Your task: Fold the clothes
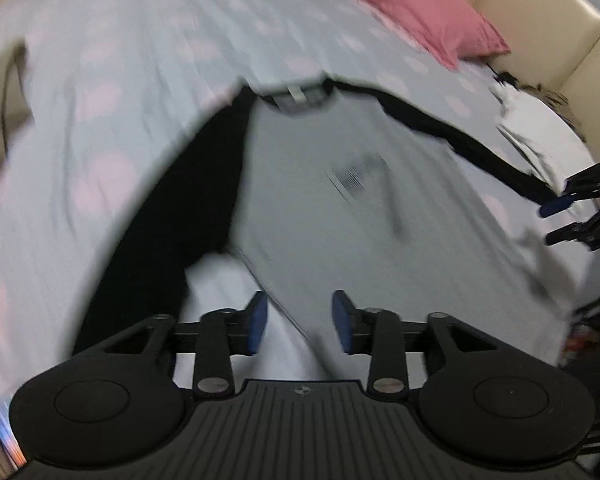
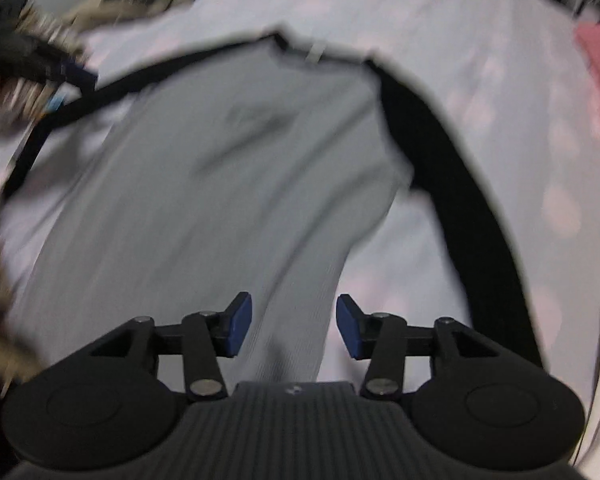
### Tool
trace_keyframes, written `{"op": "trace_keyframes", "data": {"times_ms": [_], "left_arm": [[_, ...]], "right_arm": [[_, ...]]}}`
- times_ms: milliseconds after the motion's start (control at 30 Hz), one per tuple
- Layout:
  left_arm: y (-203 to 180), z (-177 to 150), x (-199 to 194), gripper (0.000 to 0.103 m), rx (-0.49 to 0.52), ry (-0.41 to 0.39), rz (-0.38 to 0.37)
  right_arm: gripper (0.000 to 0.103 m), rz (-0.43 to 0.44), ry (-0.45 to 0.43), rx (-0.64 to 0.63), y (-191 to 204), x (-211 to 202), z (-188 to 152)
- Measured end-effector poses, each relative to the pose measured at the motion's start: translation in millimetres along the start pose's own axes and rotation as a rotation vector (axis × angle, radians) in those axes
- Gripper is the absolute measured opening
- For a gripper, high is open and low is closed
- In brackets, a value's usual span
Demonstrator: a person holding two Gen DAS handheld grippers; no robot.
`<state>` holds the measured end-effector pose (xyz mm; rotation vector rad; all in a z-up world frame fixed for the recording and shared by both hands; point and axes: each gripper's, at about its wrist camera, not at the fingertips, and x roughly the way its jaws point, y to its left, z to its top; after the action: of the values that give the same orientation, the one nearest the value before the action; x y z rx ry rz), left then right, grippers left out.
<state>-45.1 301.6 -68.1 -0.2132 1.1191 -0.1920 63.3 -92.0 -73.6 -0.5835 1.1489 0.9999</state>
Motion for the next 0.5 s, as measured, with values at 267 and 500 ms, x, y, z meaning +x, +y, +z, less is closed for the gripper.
{"op": "trace_keyframes", "data": {"times_ms": [267,500], "left_arm": [[-57.8,-121.2,4.2,0.04,-0.171,0.123,0.065],[-92.7,-186.4,14.4,0.04,-0.298,0.043,0.069]], "right_arm": [[0.05,0.065,0.183,0.097,13.4,14.7,-98.0],[0.05,0.059,0.167,0.214,7.6,23.7,-133.4]]}}
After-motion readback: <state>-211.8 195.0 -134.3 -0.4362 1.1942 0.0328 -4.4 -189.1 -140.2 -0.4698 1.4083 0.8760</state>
